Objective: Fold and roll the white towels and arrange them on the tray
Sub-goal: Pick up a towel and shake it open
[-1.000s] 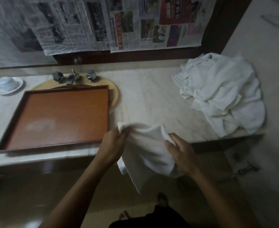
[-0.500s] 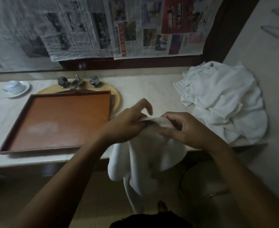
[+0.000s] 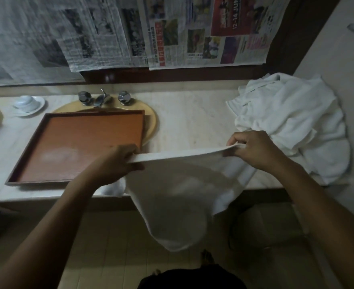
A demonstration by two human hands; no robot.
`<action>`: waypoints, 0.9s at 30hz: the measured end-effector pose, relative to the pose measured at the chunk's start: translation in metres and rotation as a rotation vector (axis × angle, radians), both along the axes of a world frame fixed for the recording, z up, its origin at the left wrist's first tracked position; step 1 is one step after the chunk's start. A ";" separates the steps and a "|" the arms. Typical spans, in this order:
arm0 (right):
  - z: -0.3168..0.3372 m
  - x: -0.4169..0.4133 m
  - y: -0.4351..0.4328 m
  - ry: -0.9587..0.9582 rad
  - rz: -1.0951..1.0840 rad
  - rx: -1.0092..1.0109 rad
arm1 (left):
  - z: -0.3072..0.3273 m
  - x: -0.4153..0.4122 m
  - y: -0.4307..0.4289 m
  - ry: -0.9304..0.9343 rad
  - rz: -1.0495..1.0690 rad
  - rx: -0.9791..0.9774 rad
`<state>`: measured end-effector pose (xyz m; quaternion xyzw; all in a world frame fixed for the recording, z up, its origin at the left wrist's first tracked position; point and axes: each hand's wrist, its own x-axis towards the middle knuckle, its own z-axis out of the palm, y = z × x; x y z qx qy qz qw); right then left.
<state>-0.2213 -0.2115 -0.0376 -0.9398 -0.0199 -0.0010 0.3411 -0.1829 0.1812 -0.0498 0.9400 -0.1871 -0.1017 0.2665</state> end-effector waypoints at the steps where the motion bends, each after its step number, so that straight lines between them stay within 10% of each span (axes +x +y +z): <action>1: -0.003 0.000 -0.007 0.016 -0.007 -0.035 | -0.001 0.002 0.006 -0.014 -0.001 -0.017; 12: -0.023 -0.003 -0.062 0.207 -0.003 -0.362 | -0.018 0.001 0.034 -0.231 0.108 0.045; 27: 0.004 -0.026 -0.049 0.118 -0.228 0.359 | -0.020 0.012 0.032 -0.158 0.422 -0.137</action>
